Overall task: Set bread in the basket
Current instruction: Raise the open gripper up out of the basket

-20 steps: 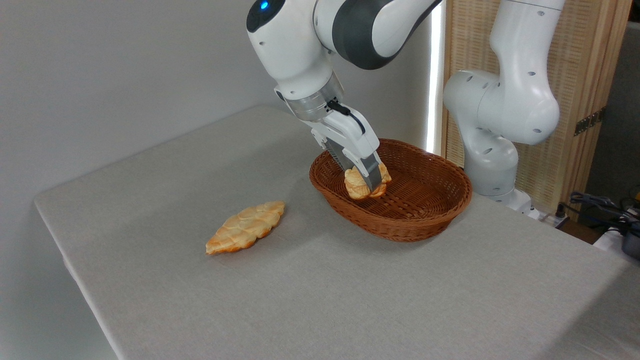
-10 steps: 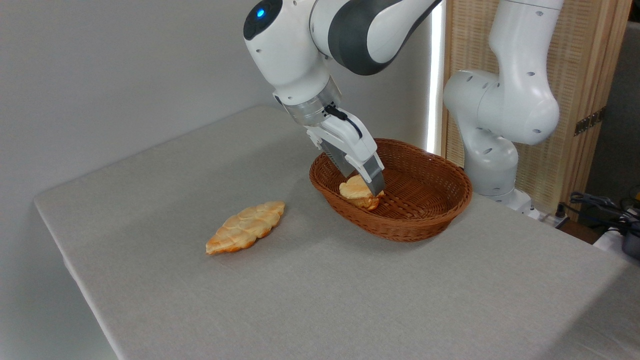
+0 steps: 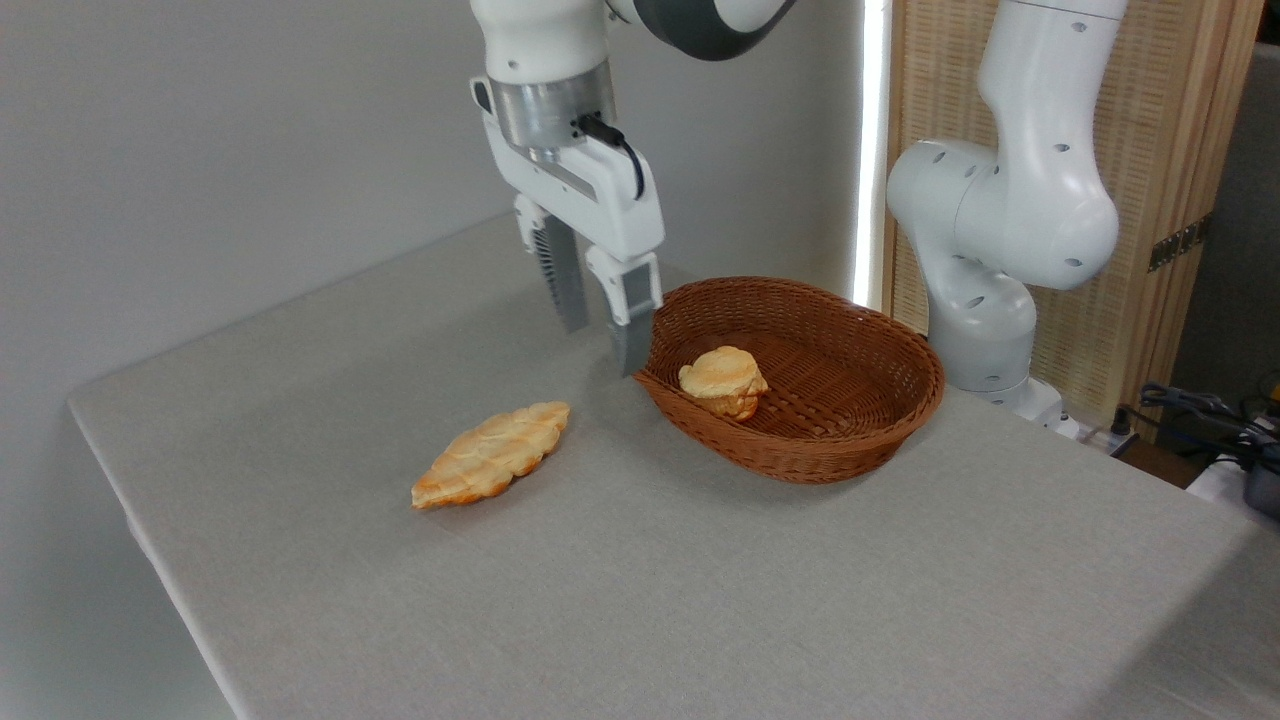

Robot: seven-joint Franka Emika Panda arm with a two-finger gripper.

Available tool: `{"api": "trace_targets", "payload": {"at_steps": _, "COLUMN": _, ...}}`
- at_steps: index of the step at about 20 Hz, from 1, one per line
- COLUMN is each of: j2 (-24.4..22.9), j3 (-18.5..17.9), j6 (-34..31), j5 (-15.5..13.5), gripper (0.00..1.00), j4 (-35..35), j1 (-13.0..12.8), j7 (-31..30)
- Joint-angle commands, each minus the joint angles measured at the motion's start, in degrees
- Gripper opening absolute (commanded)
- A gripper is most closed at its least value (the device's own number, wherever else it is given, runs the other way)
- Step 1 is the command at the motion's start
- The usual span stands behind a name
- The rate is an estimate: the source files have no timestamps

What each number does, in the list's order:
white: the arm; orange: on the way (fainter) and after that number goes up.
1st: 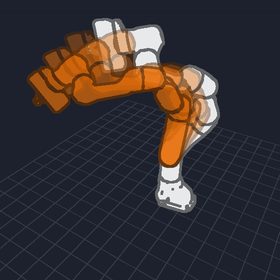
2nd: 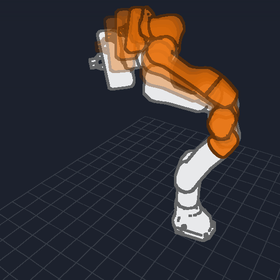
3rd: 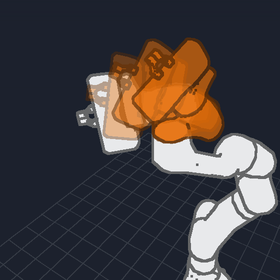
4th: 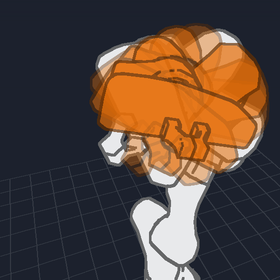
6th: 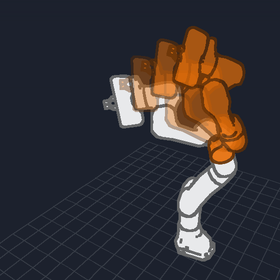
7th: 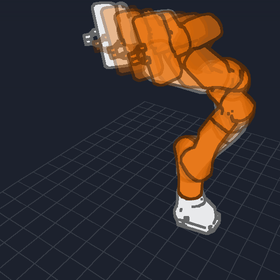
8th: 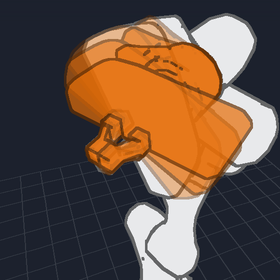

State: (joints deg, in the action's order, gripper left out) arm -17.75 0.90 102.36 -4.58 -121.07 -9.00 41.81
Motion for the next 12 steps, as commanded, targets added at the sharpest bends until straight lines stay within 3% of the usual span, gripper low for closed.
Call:
{"api": "trace_targets", "payload": {"at_steps": 1, "j2": 4.6, "j3": -0.7, "j6": 1.4, "j5": -0.7, "gripper": 1.00, "j4": 6.2, "j1": -0.1, "j7": -0.7}}
{"api": "trace_targets", "payload": {"at_steps": 6, "j2": 13.0, "j3": -1.2, "j6": 1.4, "j5": -0.6, "gripper": 1.00, "j4": 17.3, "j1": 0.1, "j7": -3.1}}
{"api": "trace_targets", "payload": {"at_steps": 12, "j2": 15.1, "j3": -2.6, "j6": 2.1, "j5": -1.3, "gripper": 1.00, "j4": 18.9, "j1": 0.6, "j7": -3.1}}
